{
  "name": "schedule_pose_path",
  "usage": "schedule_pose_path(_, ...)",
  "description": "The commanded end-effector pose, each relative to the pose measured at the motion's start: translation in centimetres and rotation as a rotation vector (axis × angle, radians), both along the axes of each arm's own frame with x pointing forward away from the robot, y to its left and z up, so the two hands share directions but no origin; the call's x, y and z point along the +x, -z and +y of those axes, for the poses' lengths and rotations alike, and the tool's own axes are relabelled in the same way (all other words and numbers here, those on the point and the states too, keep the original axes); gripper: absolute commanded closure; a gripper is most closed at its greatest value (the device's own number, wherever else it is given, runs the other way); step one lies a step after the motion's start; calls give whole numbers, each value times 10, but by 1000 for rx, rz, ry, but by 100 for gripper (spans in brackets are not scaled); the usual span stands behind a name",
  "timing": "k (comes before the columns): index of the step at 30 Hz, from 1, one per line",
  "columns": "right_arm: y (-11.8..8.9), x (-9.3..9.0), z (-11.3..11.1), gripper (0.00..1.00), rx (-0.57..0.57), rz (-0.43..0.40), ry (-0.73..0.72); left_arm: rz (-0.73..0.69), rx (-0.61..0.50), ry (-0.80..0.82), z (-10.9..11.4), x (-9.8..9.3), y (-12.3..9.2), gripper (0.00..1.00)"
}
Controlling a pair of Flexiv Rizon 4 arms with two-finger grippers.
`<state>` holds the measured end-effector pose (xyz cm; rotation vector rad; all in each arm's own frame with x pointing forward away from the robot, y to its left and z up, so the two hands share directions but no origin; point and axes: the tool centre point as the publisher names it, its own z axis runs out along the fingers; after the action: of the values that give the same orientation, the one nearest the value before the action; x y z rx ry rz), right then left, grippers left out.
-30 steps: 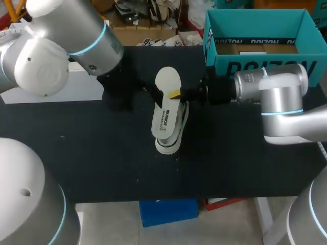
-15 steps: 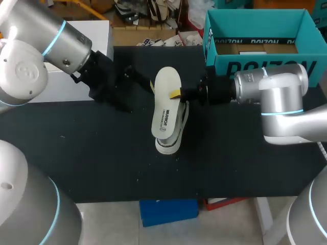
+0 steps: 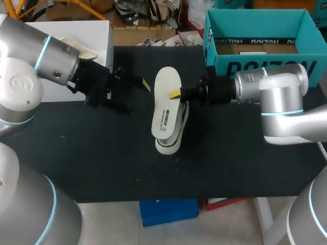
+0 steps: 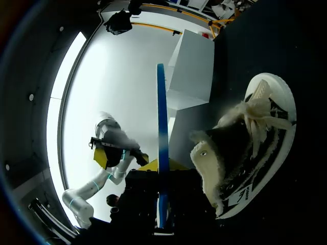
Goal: Take the shoe out of the shoebox, open the shoe tongue, remove and reinsert the insole, then place the shoe into the shoebox
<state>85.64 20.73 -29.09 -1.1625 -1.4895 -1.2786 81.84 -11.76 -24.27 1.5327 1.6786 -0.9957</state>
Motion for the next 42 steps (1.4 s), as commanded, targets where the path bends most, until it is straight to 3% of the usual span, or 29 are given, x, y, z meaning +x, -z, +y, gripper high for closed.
schedule_pose_path(1, 0, 0, 0, 100, -2, 1, 1, -66, -204, -33, 5, -5, 14, 0)
schedule_pose_path(4, 0, 0, 0, 100, -2, 1, 1, -108, -247, -34, 5, -2, 14, 0)
schedule_pose_path(6, 0, 0, 0, 100, -2, 1, 1, -65, -194, -112, 3, 4, 17, 0)
schedule_pose_path(19, 0, 0, 0, 100, -2, 1, 1, -65, -194, -112, 3, 4, 17, 0)
schedule_pose_path(22, 0, 0, 0, 100, -2, 1, 1, -195, -229, -110, 3, 0, 21, 0)
schedule_pose_path(28, 0, 0, 0, 100, -2, 1, 1, -317, -328, -70, 2, 3, 26, 0)
schedule_pose_path(42, 0, 0, 0, 100, -2, 1, 1, -307, -475, -45, -17, 35, 28, 0)
